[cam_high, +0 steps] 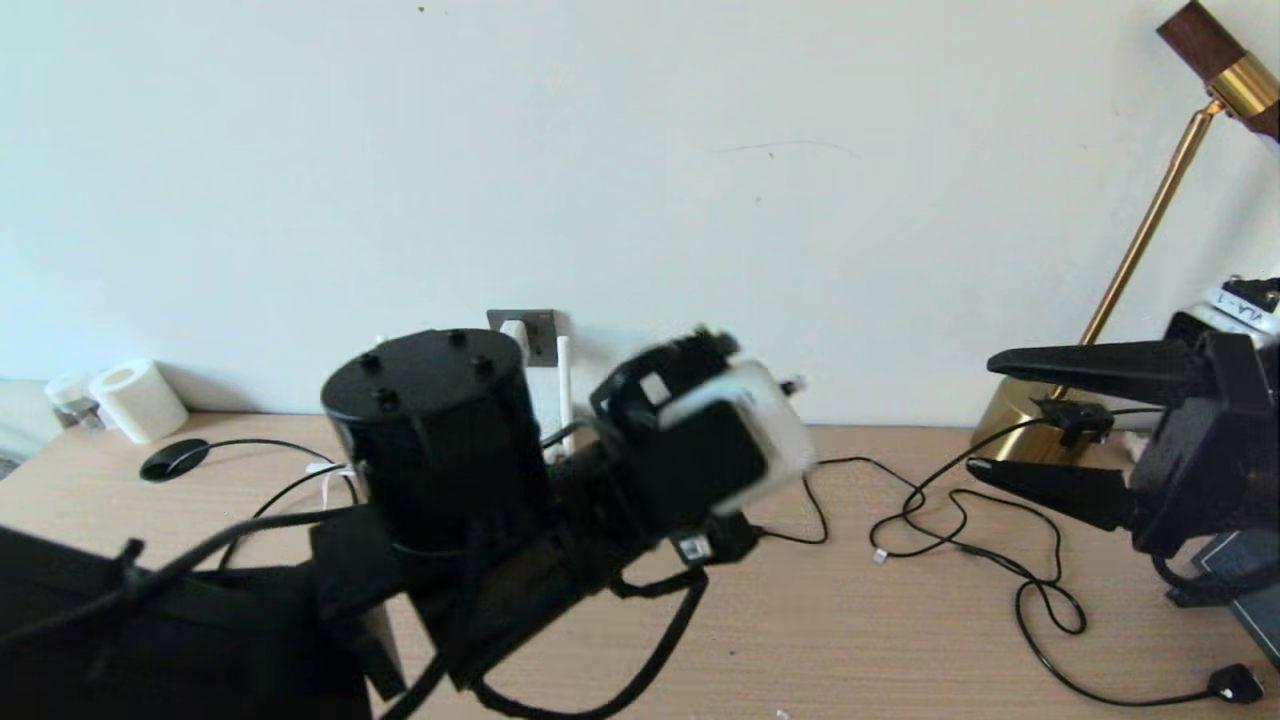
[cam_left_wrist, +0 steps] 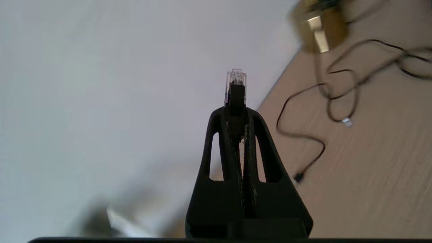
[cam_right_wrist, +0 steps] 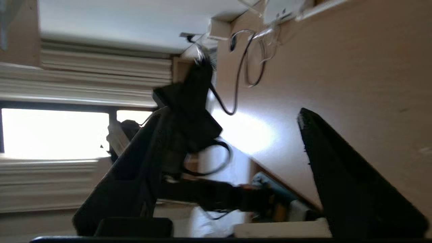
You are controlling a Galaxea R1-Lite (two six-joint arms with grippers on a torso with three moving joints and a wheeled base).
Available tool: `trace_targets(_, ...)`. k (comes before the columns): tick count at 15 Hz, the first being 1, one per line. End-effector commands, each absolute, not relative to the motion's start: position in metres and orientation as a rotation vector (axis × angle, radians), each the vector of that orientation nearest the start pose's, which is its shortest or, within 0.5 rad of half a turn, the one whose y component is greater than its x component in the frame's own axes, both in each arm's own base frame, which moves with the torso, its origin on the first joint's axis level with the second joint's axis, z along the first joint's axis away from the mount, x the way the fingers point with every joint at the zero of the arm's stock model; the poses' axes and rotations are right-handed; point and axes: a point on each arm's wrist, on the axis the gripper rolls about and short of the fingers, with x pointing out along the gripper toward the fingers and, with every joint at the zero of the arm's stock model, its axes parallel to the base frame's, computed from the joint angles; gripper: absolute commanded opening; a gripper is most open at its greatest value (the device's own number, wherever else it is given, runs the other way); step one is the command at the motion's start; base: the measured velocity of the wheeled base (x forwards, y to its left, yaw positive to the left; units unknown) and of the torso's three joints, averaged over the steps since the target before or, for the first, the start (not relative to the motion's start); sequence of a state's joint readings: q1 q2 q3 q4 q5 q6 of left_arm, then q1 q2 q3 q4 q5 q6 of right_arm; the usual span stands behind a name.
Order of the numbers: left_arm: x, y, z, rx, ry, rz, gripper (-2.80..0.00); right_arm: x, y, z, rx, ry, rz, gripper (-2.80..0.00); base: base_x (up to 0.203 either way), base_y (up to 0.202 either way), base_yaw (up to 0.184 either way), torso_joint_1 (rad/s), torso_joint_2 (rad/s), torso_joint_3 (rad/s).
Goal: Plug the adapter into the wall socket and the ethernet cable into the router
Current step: Hand it to the other hand, then align cable and router interface
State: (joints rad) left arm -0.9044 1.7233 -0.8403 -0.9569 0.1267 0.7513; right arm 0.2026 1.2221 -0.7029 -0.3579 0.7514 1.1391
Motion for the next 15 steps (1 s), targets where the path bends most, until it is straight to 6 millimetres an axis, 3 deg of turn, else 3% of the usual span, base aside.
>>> trace_targets(1,0.210,-0.216,0.228,0.266,-0.167,-0.554,-2.80,0.149,0.046,0.247,1.015,0.587,0.765,-2.80,0.000,0.000,0.000,0.000,0.00,0.000)
trace_targets(4,0.224,-0.171,0.215,0.006,0.048,-0.335,-2.80,0.116,0.037,0.230,0.845,0.457,0.710,-2.80,0.000,0.000,0.000,0.000,0.00,0.000)
trace_targets(6,0.212,-0.143,0.201,-0.015,0.134,-0.265,-2.80,0.091,0.030,0.217,0.704,0.382,0.628,-2.80,0.000,0.000,0.000,0.000,0.00,0.000)
trace_targets(8,0.193,-0.124,0.178,-0.018,0.226,-0.222,-2.80,0.067,0.019,0.196,0.468,0.308,0.383,-2.80,0.000,0.000,0.000,0.000,0.00,0.000)
trace_targets(11,0.168,-0.104,0.150,-0.165,0.335,-0.158,-2.80,0.029,0.005,0.175,0.282,0.212,0.115,-2.80,0.000,0.000,0.000,0.000,0.00,0.000)
trace_targets(15,0.152,-0.092,0.145,-0.182,0.327,-0.108,-2.80,-0.017,-0.010,0.133,0.114,0.262,-0.170,-2.80,0.000,0.000,0.000,0.000,0.00,0.000)
